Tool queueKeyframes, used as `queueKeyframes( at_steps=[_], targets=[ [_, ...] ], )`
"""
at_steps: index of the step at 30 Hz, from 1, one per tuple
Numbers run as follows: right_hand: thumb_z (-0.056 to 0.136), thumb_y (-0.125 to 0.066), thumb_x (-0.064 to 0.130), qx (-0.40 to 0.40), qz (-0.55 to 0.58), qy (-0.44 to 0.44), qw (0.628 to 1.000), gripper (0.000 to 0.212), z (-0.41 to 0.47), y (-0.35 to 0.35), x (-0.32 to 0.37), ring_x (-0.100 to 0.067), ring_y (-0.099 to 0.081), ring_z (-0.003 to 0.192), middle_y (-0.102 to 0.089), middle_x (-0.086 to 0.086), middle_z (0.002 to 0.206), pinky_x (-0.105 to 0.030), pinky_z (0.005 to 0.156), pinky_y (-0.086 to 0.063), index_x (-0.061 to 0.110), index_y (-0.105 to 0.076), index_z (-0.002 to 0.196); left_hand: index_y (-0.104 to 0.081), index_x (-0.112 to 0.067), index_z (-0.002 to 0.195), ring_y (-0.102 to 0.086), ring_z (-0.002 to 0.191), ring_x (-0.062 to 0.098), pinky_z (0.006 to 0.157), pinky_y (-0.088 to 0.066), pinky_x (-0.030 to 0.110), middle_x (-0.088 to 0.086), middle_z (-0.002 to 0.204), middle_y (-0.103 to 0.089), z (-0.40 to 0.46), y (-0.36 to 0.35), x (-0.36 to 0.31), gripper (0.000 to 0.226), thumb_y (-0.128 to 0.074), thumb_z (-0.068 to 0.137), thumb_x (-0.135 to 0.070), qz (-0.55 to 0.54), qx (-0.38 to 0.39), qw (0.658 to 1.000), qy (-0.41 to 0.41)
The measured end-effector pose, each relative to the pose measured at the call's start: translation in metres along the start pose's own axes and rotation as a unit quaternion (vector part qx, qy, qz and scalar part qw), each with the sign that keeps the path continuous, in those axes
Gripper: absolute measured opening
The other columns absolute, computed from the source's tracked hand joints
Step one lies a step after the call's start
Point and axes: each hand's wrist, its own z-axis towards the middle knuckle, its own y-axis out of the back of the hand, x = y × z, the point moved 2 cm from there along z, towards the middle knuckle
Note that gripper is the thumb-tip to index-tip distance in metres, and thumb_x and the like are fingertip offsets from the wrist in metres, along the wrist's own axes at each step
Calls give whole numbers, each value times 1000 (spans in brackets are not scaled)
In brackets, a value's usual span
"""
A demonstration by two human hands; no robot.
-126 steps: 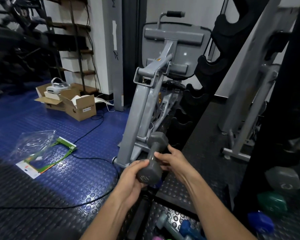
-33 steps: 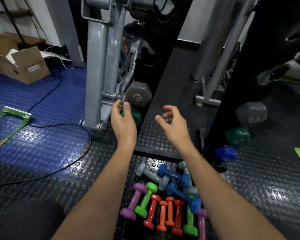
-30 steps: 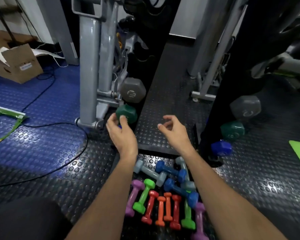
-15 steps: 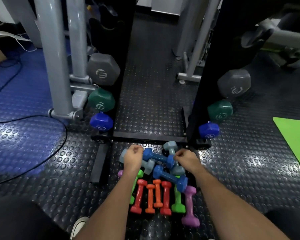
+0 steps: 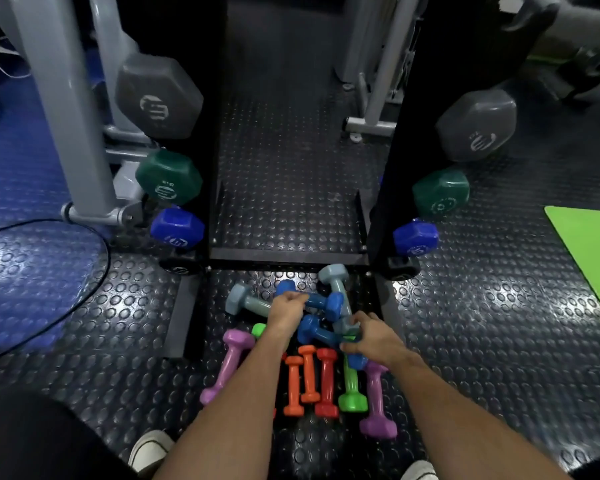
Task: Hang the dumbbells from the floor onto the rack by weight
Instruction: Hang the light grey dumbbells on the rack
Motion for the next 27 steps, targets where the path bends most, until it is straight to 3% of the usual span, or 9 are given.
queueKeyframes(
  at_steps=[3, 5, 8, 10, 16, 19, 21, 24, 27],
  targets=[
    [69, -88, 47, 28, 2, -4, 1000, 77, 0, -6, -10, -18, -60, 106, -51, 1, 121, -32, 97, -49, 25, -50, 132, -63, -22, 81, -59, 86, 20, 80, -47, 34, 4, 91, -68, 2, -5, 8, 15, -64, 95, -24, 17, 2, 1000, 15],
    [64, -91, 44, 47, -13, -1, 999, 84, -2, -10, -14, -18, -60, 104, -52, -1, 119, -25, 88, -48, 24, -47, 132, -62, -21, 82, -57, 78, 19, 68, -43, 30, 2, 86, -66, 1, -6, 12, 15, -64, 96, -24, 16, 8, 1000, 22],
    [64, -92, 35, 37, -31, 17, 999, 73, -2, -14, -18, -10, -57, 89, -55, 2, 107, -14, 68, -40, 21, -51, 124, -62, -21, 88, -55, 71, 16, 62, -39, 30, 2, 83, -63, 3, -8, 19, 10, -62, 98, -25, 17, 19, 999, 35],
    [62, -93, 36, 24, -26, 28, 999, 67, -5, -13, -13, -4, -57, 81, -57, 8, 98, -13, 63, -40, 21, -54, 116, -63, -21, 90, -56, 74, 16, 64, -40, 30, 1, 84, -64, 3, -9, 19, 8, -62, 98, -24, 18, 17, 999, 34],
    [63, -83, 59, 40, -42, 50, 997, 61, -18, -32, -1, -15, -66, 86, -65, 5, 97, -26, 73, -51, 26, -52, 103, -64, -19, 77, -63, 87, 26, 78, -47, 38, 10, 92, -70, 2, -7, 30, 15, -65, 92, -22, 84, -10, 996, 34],
    [71, -78, 69, 78, -42, 54, 995, 50, -22, -41, 7, -12, -57, 71, -59, 8, 77, -24, 59, -41, 26, -54, 78, -70, -14, 92, -70, 102, 38, 89, -55, 48, 18, 106, -74, 11, -5, 48, 18, -64, 85, -30, 119, -13, 992, 46],
    [83, -66, 73, 91, -6, 50, 995, 55, -16, -42, 10, -15, -59, 69, -62, 1, 72, -29, 60, -44, 18, -64, 75, -72, -12, 102, -69, 92, 37, 78, -54, 44, 18, 102, -73, 4, -3, 46, 24, -64, 87, -28, 119, -11, 992, 46],
    [94, -58, 63, -45, 71, -10, 996, 47, 3, -24, 7, -16, -69, 78, -74, 0, 90, -29, 66, -54, 20, -74, 98, -72, -13, 103, -60, 75, 24, 67, -44, 30, 12, 94, -72, -4, 2, 40, 17, -61, 94, -22, 111, -12, 993, 37],
    [91, -69, 41, -148, 92, -74, 982, 33, 29, -8, 0, -28, -66, 99, -63, -9, 113, -32, 81, -51, 17, -65, 113, -70, -18, 97, -60, 74, 20, 62, -44, 26, 8, 92, -71, -5, 5, 35, 12, -58, 97, -20, 97, -10, 995, 33]
  ],
)
